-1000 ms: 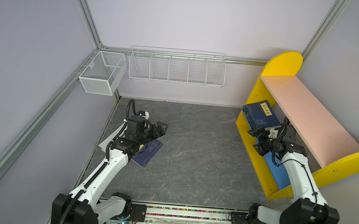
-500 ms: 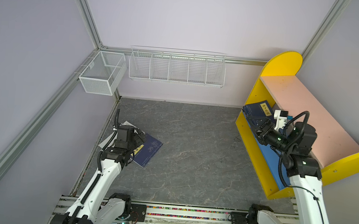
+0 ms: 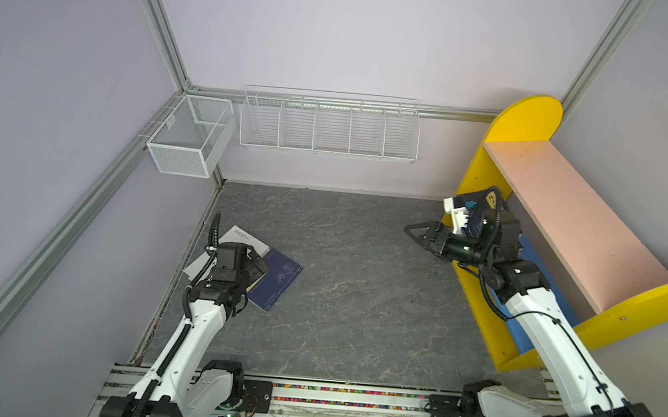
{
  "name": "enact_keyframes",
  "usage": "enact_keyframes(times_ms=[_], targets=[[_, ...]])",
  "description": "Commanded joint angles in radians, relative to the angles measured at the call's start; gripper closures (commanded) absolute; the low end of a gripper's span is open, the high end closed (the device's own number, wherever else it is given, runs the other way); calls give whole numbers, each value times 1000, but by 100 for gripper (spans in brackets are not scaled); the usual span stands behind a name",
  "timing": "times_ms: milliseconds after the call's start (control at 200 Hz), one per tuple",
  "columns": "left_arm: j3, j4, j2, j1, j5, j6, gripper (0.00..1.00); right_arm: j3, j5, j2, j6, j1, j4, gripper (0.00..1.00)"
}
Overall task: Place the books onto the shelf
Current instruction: 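Swing the right gripper toward the yellow-labelled book while the left gripper lowers over it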
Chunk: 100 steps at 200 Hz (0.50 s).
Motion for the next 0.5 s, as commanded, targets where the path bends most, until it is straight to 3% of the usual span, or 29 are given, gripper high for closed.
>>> enact_keyframes(times_ms=[0, 205, 270, 495], targets=[[-28, -35, -7, 16, -21, -39, 1, 40, 140, 71, -142, 112, 49, 6], [-98, -1, -1, 30, 5, -91, 1, 110, 299, 315, -201, 278, 164, 6], [-119, 15, 8, 32, 7, -104, 1, 150, 318, 408, -217, 320, 187, 0], [-167, 95, 67, 41, 35, -119, 1, 302, 389, 681, -271, 458, 260, 12]])
